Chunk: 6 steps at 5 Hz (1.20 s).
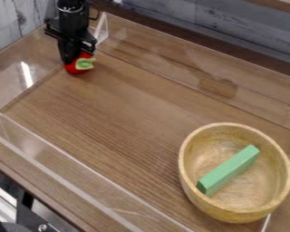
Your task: Move the red object to the left side of the table
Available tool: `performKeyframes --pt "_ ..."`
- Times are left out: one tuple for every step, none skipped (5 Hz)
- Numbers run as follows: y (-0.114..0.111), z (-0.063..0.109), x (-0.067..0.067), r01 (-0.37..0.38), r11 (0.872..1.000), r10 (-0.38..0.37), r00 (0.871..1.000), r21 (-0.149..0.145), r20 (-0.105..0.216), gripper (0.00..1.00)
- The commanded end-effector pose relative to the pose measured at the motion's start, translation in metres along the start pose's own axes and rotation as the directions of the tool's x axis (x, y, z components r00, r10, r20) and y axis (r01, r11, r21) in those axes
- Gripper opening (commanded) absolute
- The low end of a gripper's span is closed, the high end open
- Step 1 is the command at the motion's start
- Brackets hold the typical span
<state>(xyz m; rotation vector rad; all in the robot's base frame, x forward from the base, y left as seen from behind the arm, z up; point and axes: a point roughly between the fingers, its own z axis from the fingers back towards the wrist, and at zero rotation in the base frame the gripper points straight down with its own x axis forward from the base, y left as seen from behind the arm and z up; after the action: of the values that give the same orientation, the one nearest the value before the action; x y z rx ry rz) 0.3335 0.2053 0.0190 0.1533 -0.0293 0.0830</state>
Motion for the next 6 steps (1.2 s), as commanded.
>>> performKeyframes --pt "-0.0089 -0.0137 0.0007 -0.005 1.000 0.004 1.000 -0.019 -0.027 0.00" --pt "-0.0095 -0.0139 0.0019 -0.007 1.000 0.006 0.999 -0.022 -0.033 0.00" --pt "-0.0100 -0.0135 0.0032 -0.009 1.000 0.008 0.999 -0.024 -0.037 0.00" --pt "-0.0106 -0.0135 0.0043 -0.011 1.000 0.010 0.999 -0.026 -0.042 0.00" --pt "-0.0113 -0.0137 0.0052 -0.013 0.999 0.012 0.999 -0.029 -0.046 0.00" --pt "-0.0119 -0.0138 0.0061 -0.016 0.999 0.014 0.999 -0.032 -0.051 0.00"
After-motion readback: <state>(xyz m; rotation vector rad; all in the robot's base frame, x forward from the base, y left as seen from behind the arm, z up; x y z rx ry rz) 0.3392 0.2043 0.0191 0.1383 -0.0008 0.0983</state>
